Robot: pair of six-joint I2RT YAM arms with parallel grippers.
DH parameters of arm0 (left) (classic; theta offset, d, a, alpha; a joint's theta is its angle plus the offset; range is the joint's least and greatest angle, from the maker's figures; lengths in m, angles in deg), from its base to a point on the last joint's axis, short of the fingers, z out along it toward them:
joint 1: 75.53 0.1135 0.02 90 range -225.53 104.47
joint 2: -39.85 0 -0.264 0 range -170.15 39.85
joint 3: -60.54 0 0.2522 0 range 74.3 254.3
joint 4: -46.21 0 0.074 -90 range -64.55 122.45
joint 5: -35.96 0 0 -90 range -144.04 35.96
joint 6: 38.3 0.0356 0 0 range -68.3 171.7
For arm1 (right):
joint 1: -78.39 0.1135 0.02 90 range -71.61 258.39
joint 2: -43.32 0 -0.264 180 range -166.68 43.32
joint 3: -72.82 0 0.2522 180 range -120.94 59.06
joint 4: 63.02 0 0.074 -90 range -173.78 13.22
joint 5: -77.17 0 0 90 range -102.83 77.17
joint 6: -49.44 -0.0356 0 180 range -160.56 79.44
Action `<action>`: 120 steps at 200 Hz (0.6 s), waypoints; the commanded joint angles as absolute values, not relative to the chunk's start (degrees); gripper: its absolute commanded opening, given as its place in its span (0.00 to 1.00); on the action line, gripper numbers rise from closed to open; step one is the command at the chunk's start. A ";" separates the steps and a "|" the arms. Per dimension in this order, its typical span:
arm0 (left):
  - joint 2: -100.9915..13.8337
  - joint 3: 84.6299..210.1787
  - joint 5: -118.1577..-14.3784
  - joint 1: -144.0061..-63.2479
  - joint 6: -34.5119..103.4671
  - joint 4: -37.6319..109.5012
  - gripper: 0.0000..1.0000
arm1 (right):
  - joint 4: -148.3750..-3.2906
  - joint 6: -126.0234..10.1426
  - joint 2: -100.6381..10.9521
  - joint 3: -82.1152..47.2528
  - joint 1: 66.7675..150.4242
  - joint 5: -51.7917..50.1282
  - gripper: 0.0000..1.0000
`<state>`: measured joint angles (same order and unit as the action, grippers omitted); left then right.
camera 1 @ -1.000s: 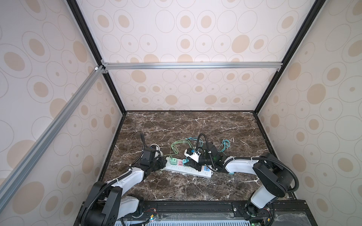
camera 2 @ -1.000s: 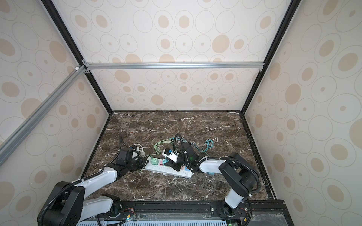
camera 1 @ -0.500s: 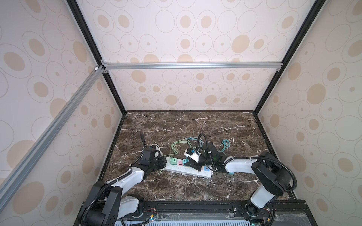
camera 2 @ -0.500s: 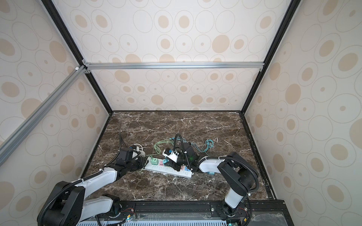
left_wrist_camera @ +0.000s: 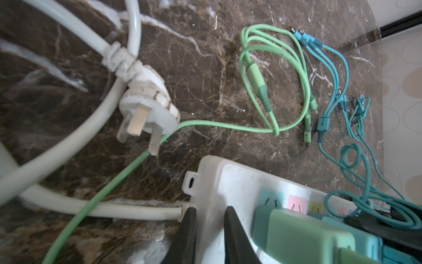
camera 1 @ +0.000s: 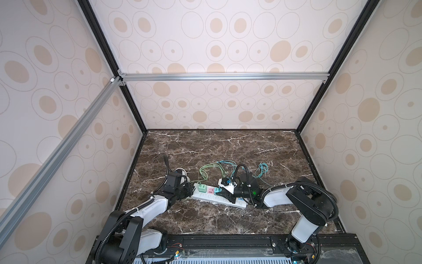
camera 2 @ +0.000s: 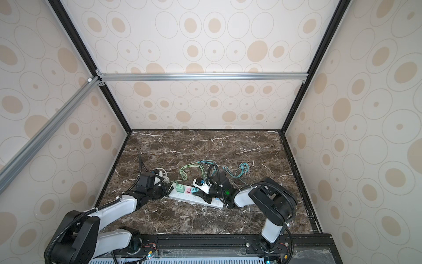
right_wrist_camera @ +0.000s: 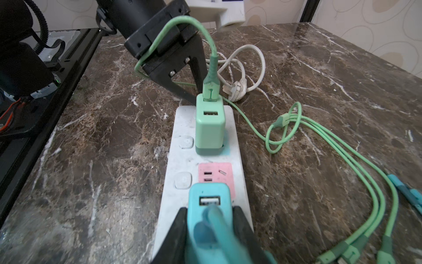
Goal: Insert plugs into power strip
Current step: Insert the plug into the socket.
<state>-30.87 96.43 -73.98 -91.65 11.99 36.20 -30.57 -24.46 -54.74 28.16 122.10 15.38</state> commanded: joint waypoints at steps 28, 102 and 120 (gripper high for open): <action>-33.18 95.13 -71.77 -91.65 12.87 29.11 0.22 | -29.36 -25.90 -59.27 32.56 121.65 8.24 0.02; -32.61 94.60 -71.75 -91.59 12.78 29.37 0.22 | -28.07 -27.37 -60.26 33.41 121.76 6.96 0.05; -32.57 94.43 -71.78 -91.61 12.76 29.54 0.23 | -30.03 -27.11 -59.21 32.61 121.79 6.94 0.16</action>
<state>-30.82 96.50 -73.96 -91.65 12.06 36.20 -18.90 -27.65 -57.87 31.81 122.42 14.06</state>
